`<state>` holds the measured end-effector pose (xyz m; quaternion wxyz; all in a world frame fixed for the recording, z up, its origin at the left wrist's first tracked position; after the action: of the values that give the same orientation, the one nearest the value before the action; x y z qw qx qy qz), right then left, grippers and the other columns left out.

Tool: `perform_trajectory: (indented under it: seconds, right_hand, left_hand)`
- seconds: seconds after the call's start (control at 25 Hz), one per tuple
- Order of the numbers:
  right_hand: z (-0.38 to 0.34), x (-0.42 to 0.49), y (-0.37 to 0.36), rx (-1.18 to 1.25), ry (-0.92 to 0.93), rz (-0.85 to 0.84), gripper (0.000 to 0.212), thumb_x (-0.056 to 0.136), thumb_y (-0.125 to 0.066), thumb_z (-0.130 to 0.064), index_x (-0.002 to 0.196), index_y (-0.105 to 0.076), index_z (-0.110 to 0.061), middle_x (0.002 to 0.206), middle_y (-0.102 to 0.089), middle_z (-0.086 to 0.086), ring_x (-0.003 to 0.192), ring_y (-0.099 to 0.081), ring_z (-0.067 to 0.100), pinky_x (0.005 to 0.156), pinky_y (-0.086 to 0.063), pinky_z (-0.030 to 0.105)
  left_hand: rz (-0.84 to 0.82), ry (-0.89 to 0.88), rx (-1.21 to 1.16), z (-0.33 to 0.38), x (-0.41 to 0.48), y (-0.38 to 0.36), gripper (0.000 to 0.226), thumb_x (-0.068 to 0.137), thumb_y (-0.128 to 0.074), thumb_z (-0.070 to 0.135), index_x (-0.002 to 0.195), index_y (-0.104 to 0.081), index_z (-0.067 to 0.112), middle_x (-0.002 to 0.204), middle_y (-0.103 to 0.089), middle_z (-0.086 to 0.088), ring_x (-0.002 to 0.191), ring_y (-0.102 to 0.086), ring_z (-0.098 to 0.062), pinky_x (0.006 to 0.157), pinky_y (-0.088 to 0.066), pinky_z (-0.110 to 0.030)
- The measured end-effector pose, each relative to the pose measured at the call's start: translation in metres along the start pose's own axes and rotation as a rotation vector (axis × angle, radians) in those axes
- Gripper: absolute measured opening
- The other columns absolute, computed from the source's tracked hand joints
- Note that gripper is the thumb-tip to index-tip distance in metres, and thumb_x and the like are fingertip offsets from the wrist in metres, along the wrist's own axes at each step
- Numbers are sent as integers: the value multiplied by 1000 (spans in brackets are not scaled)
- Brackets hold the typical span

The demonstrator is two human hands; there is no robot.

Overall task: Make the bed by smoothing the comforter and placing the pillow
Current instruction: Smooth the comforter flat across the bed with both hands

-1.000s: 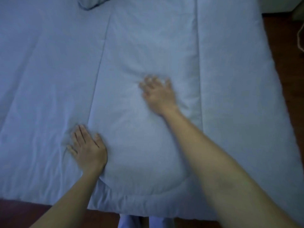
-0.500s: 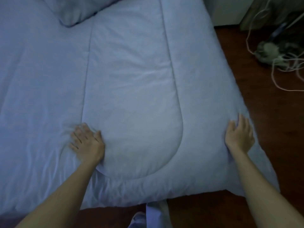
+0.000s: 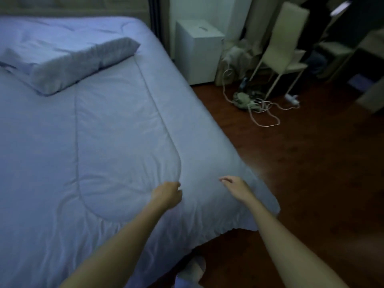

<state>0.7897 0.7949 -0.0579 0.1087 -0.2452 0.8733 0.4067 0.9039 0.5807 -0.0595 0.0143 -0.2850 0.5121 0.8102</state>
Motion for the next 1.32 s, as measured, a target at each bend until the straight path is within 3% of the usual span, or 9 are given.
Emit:
perform_trajectory:
  seconds: [0.16,0.28,0.4,0.6,0.84,1.12,1.32]
  right_hand:
    - [-43,-39,75,375,107,146,27,97,-42,-7,112,-65,-7,105,-69,9,80,-65,13,58,-39,18]
    - [-49,-54,156,472,211,267,26,97,-43,-12,104,-67,-17,92,-71,-3,75,-64,9,63,-43,25]
    - [-29,-57,235,529,292,369,24,96,-45,-14,95,-68,-22,88,-72,-4,77,-66,12,68,-47,28]
    - [21,-35,355,518,359,409,25,94,-46,-16,90,-69,-24,85,-72,-3,76,-66,11,67,-47,27]
    - [35,31,441,446,461,288,24,95,-46,-19,92,-69,-25,90,-73,-3,79,-67,10,71,-49,31]
    - [22,158,470,386,549,123,23,94,-48,-19,90,-69,-26,86,-72,-5,76,-67,10,71,-50,32]
    - [-35,273,478,352,637,-49,24,93,-48,-17,87,-69,-27,81,-71,-7,71,-65,9,64,-47,26]
  left_hand:
    - [270,-231,-128,107,-16,84,36,95,-42,32,126,-59,26,128,-62,-5,118,-57,-29,95,-46,-36]
    - [442,-355,-267,179,-21,120,29,94,-42,30,112,-66,29,113,-70,2,104,-63,-22,87,-52,-37]
    - [540,-432,-503,254,-13,130,26,94,-42,28,100,-68,28,94,-73,10,88,-66,-10,80,-55,-33]
    - [642,-390,-909,369,22,128,25,94,-43,29,84,-66,32,74,-70,12,70,-67,-4,76,-58,-36]
    - [752,-346,-1052,435,76,140,27,97,-44,26,80,-64,32,73,-69,6,70,-67,-10,69,-55,-28]
    - [892,-151,-1132,432,185,154,28,96,-40,28,81,-64,29,75,-69,4,72,-66,-12,66,-49,-29]
    - [975,-6,-1185,433,271,182,30,96,-39,27,78,-63,30,74,-69,5,70,-67,-14,65,-49,-27]
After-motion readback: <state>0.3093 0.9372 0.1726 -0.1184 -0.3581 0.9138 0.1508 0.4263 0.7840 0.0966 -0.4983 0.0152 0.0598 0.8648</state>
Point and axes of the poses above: each hand's wrist, its own x-axis towards the middle knuckle, its own y-axis out of the back of the hand, z = x × y, the point moved 5 cm from there along x, towards the middle knuckle
